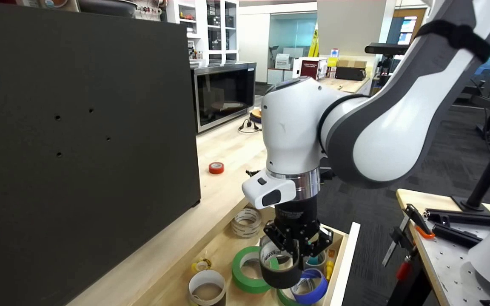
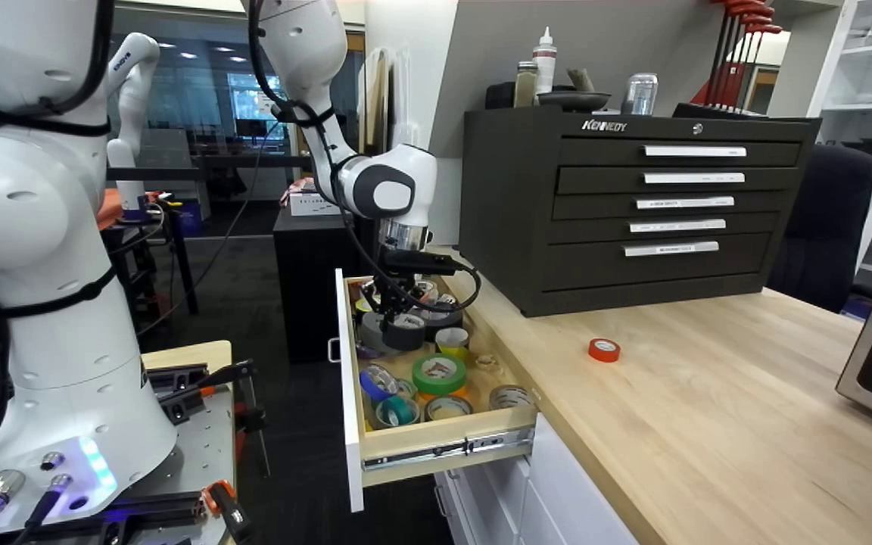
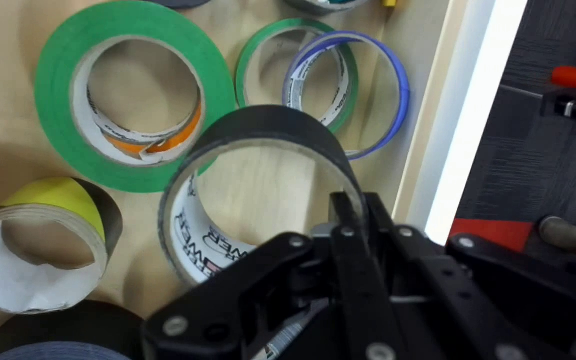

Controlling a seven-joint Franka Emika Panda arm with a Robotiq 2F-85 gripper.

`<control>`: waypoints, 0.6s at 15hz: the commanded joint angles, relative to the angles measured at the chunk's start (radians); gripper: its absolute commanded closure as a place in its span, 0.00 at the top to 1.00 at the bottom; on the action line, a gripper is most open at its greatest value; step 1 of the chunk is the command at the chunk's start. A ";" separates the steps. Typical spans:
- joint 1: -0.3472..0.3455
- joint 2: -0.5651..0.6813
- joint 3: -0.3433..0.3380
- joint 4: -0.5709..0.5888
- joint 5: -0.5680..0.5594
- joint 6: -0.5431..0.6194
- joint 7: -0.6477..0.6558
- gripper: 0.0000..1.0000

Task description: Put the black tape in the topmost drawer

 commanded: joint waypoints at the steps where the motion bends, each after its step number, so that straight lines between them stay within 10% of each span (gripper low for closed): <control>1: -0.006 0.060 0.025 0.011 -0.025 0.061 -0.010 0.03; 9: -0.021 0.160 0.113 0.000 -0.019 0.152 -0.027 0.03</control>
